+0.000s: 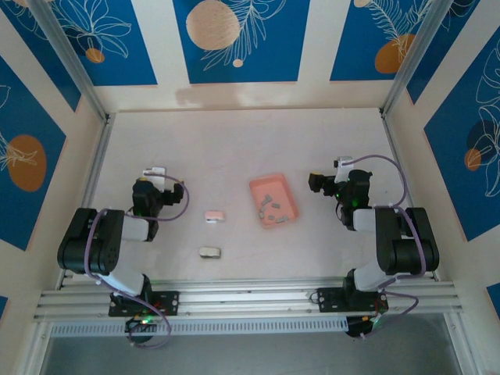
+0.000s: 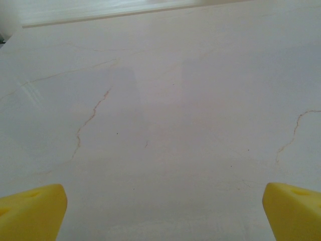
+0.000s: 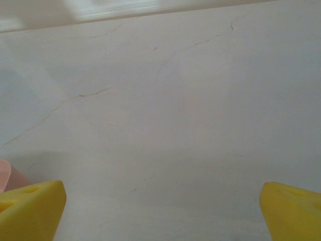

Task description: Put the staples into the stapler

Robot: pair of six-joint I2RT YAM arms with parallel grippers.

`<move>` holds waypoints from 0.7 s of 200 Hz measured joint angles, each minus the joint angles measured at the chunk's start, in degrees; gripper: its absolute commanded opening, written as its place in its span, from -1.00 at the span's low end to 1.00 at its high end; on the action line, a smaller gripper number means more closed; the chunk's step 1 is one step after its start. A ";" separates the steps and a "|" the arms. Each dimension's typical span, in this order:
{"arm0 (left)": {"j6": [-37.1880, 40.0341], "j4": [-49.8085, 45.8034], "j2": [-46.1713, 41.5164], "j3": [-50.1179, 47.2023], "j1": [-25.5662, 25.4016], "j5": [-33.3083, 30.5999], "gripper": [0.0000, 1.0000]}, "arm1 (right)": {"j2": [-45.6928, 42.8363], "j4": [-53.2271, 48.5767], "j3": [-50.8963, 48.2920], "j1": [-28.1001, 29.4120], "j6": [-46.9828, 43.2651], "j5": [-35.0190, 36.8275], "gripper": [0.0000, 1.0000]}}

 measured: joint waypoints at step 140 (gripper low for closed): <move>-0.22 -3.80 -4.50 0.20 1.11 2.47 0.94 | -1.79 -4.94 0.87 -0.44 1.03 2.01 0.98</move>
